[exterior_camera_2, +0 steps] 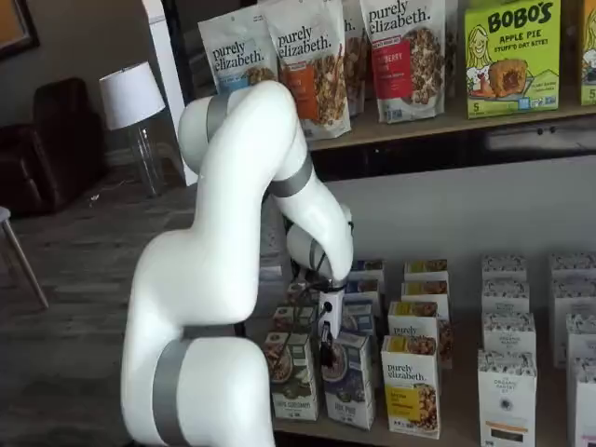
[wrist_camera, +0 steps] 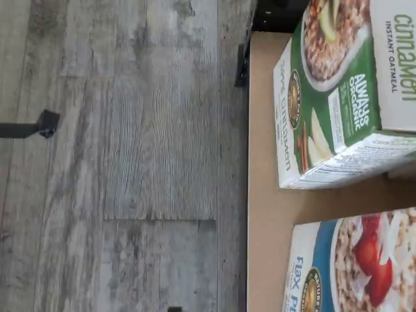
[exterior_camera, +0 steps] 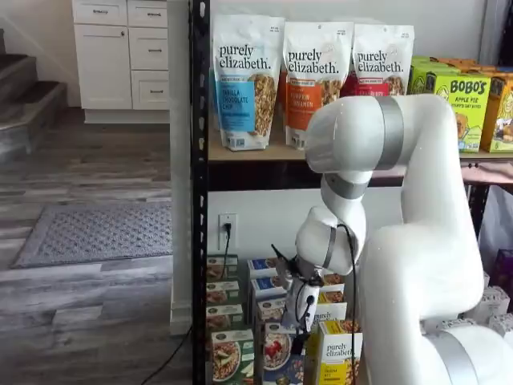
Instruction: Pick up the blue and white box that is on the bottom shelf, the second box from the left
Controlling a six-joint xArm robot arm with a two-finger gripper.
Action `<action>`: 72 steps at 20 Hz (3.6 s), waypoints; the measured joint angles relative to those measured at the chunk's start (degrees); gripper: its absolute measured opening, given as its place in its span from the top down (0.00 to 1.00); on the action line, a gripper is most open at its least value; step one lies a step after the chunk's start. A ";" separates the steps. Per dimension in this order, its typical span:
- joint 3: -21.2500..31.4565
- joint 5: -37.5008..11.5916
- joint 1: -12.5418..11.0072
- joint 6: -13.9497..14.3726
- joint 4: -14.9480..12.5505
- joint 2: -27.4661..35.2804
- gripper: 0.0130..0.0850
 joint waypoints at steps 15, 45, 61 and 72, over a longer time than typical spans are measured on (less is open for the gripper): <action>2.47 -6.20 1.66 -11.05 13.65 -0.71 0.00; -9.60 -6.25 -0.83 -11.87 12.60 8.64 0.00; -14.79 -5.33 -0.67 -0.76 0.16 13.57 0.00; -14.56 -5.33 -0.23 -5.10 5.47 13.82 0.00</action>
